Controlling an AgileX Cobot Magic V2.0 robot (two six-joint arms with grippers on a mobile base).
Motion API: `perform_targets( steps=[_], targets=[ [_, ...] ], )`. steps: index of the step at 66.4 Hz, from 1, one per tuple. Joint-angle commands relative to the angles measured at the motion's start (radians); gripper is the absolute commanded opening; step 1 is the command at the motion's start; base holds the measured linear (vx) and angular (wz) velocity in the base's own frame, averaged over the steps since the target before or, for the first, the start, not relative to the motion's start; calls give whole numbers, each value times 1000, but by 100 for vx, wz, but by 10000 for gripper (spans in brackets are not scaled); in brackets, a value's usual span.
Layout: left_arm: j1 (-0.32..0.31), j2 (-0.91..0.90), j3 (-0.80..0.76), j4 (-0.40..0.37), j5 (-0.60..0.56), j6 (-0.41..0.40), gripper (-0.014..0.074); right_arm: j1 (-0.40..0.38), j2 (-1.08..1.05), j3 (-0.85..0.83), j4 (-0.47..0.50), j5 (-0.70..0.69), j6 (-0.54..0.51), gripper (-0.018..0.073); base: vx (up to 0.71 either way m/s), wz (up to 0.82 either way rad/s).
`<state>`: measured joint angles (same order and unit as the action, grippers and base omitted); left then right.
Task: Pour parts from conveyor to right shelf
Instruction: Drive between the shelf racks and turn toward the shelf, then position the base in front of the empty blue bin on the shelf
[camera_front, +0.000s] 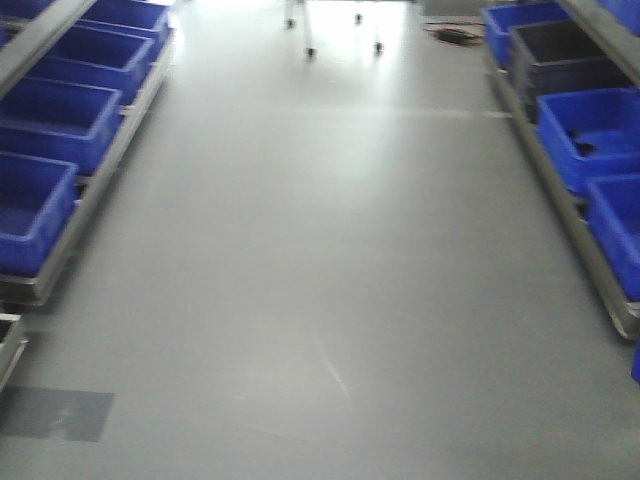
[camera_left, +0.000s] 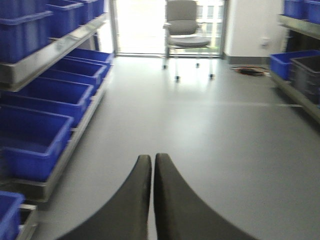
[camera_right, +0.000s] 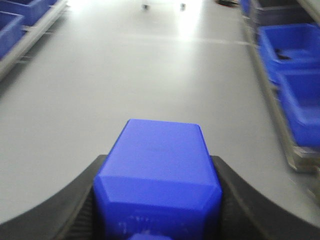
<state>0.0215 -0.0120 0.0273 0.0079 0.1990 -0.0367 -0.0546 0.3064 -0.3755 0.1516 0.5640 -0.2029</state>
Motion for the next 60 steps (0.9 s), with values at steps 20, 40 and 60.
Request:
perform_targets(
  steps=[20,40,60],
  targets=[
    [-5,-12,-19,-8,-73,-8,-6,-8,11,-28,2,-76,0,-5,36,96],
    [-5,-12,-19,-8,-73,-8,-6,-8,11,-28,1,-76,0,-5,28,111],
    [-5,-12,-19,-8,-73,-8,-6,-8,11,-28,1,-76,0,-5,24,84]
  ],
)
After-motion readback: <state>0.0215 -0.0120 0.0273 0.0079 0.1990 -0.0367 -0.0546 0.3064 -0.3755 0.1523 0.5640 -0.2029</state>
